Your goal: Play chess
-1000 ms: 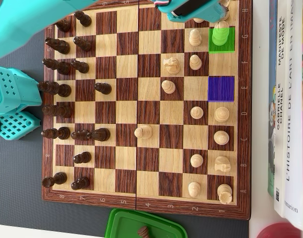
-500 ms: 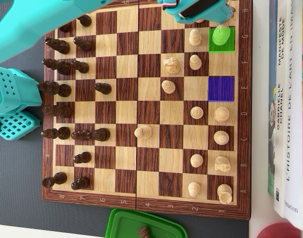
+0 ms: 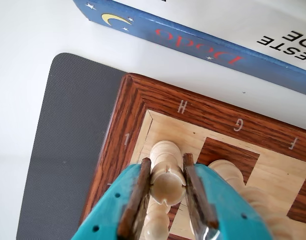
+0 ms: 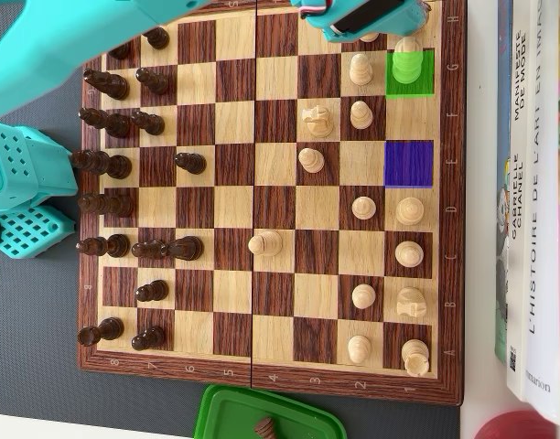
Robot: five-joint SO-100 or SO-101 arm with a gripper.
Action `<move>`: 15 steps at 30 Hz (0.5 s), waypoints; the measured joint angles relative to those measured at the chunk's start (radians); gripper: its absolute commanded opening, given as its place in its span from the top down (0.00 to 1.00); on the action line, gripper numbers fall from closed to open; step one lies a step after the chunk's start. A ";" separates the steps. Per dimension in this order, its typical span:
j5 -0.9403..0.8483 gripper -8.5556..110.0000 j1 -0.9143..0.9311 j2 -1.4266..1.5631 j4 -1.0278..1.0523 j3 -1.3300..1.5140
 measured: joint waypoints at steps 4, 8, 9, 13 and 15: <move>0.000 0.85 0.000 0.000 0.000 0.000; 0.000 0.86 0.000 0.000 0.000 0.000; 0.000 0.87 0.000 0.000 0.000 0.000; 0.000 0.86 0.000 0.000 0.000 0.000; 0.000 0.86 0.000 0.000 0.000 0.000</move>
